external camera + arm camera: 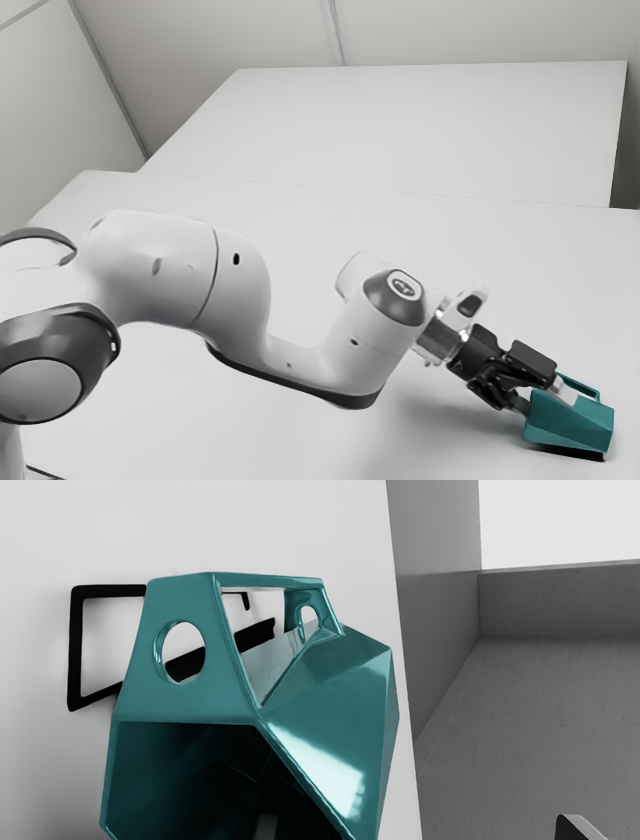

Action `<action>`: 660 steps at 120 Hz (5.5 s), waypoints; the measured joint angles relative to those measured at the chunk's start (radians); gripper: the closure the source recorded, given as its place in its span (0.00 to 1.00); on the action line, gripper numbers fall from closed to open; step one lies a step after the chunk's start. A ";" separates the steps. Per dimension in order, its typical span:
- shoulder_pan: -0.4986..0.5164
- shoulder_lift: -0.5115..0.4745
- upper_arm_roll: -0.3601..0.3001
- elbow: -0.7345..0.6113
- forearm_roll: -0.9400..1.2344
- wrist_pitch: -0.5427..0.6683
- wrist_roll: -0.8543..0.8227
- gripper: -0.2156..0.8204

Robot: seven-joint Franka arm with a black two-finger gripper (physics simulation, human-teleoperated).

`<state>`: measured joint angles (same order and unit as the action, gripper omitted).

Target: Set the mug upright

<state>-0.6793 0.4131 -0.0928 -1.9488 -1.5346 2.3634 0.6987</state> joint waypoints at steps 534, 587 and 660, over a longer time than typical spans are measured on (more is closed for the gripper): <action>0.404 -0.343 0.248 -0.238 1.676 -0.230 -0.554 0.95; 0.403 -0.351 0.248 -0.231 1.673 -0.230 -0.545 0.79; 0.390 -0.441 0.245 -0.130 1.666 -0.298 -0.543 0.63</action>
<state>-0.2892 -0.0282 0.1522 -2.0788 0.1313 2.0653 0.1556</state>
